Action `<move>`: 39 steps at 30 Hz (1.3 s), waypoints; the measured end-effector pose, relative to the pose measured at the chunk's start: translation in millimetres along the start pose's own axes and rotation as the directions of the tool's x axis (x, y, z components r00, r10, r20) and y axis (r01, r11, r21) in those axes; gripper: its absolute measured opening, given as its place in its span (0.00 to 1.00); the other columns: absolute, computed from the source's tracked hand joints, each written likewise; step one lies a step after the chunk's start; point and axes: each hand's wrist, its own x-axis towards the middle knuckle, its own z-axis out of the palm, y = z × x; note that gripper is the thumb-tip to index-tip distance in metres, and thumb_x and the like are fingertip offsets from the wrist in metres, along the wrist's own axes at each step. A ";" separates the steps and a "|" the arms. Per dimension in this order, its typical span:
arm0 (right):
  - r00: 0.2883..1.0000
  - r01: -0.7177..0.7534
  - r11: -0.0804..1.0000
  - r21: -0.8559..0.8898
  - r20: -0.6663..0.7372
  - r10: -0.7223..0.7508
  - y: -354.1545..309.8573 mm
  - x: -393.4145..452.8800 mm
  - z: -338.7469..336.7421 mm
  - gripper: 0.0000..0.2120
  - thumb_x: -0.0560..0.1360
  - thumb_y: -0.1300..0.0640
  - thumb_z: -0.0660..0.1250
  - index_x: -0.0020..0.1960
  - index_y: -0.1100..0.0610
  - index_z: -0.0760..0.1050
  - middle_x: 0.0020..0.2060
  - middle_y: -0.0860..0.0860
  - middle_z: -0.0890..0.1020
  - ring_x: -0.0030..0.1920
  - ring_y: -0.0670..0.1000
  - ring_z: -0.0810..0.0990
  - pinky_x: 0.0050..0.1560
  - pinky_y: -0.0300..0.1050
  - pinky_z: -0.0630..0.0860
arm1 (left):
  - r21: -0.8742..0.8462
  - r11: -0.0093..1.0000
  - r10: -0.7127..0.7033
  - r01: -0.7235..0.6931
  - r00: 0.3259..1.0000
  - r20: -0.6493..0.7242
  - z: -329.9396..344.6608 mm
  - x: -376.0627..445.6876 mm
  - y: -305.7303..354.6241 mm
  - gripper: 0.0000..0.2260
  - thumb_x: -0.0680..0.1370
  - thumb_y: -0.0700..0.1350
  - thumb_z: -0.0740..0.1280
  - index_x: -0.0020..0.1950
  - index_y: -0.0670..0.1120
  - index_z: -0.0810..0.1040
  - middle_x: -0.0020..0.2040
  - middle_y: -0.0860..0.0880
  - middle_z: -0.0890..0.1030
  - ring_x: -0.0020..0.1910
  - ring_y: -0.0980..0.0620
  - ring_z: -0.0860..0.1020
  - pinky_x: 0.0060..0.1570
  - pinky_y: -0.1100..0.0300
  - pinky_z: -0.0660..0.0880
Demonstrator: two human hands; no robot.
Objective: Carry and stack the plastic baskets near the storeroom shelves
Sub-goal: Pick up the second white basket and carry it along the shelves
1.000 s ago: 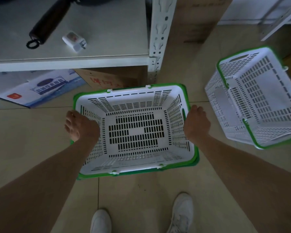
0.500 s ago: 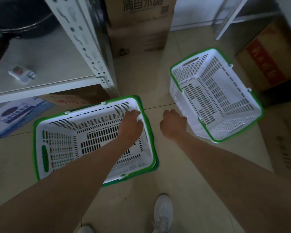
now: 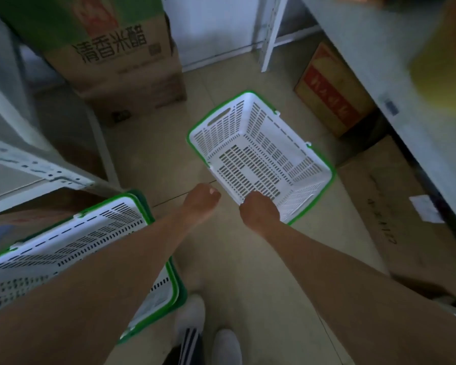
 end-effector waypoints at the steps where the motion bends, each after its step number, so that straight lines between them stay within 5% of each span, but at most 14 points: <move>1: 1.000 -0.011 1.000 0.029 0.004 0.011 5.6 3.9 -3.4 0.13 0.78 0.59 0.57 0.57 0.63 0.74 0.57 0.57 0.79 0.59 0.57 0.77 0.55 0.45 0.72 | 0.035 0.999 0.022 -0.022 1.000 -0.003 1.8 5.3 9.1 0.12 0.80 0.44 0.59 0.50 0.39 0.80 0.52 0.38 0.83 0.54 0.39 0.83 0.58 0.46 0.78; 6: 0.995 -0.099 0.989 0.110 0.028 0.096 25.4 32.8 -19.8 0.13 0.78 0.60 0.56 0.55 0.64 0.75 0.53 0.60 0.80 0.55 0.59 0.79 0.46 0.44 0.70 | 0.242 0.960 0.124 -0.139 0.989 0.076 8.2 37.6 51.3 0.15 0.82 0.45 0.57 0.56 0.39 0.79 0.56 0.41 0.83 0.54 0.43 0.82 0.57 0.49 0.78; 12: 0.966 -0.257 0.935 0.243 0.048 0.253 41.7 77.9 -34.2 0.14 0.79 0.60 0.54 0.58 0.64 0.74 0.53 0.59 0.79 0.56 0.60 0.78 0.46 0.45 0.69 | 0.450 0.861 0.205 -0.238 0.971 0.121 16.4 87.4 86.7 0.15 0.82 0.45 0.58 0.62 0.39 0.78 0.63 0.41 0.79 0.64 0.44 0.77 0.64 0.52 0.73; 20: 0.838 -0.488 0.700 0.522 0.055 0.543 62.9 138.0 -36.7 0.08 0.78 0.58 0.59 0.45 0.61 0.73 0.47 0.59 0.82 0.46 0.57 0.81 0.40 0.41 0.72 | 0.597 0.772 0.240 -0.217 0.970 0.043 -1.5 164.9 106.2 0.22 0.82 0.48 0.59 0.74 0.41 0.66 0.72 0.39 0.69 0.71 0.40 0.70 0.69 0.46 0.68; 27: 0.645 -0.583 0.548 0.600 -0.067 0.761 78.8 157.5 -37.4 0.16 0.79 0.56 0.57 0.62 0.62 0.73 0.61 0.60 0.74 0.60 0.61 0.74 0.61 0.52 0.69 | 0.703 0.691 0.289 -0.168 0.956 -0.056 -23.4 230.9 116.4 0.28 0.81 0.52 0.59 0.78 0.40 0.59 0.77 0.37 0.64 0.75 0.37 0.64 0.74 0.46 0.62; 33: 0.448 -0.646 0.455 0.613 -0.177 0.876 100.0 158.0 -31.5 0.17 0.76 0.58 0.59 0.65 0.61 0.68 0.62 0.60 0.71 0.62 0.60 0.71 0.61 0.54 0.67 | 0.739 0.661 0.259 -0.130 0.964 -0.063 -25.5 264.1 123.8 0.31 0.80 0.53 0.60 0.80 0.44 0.54 0.81 0.40 0.55 0.80 0.39 0.56 0.76 0.42 0.58; 39: 0.361 -0.583 0.421 0.695 -0.243 0.901 107.5 164.1 -21.8 0.19 0.76 0.62 0.60 0.65 0.64 0.67 0.63 0.61 0.70 0.60 0.61 0.71 0.54 0.54 0.70 | 0.691 0.719 0.156 -0.080 0.987 -0.048 -18.5 278.8 128.1 0.36 0.79 0.49 0.64 0.81 0.42 0.48 0.80 0.38 0.56 0.77 0.35 0.61 0.74 0.41 0.61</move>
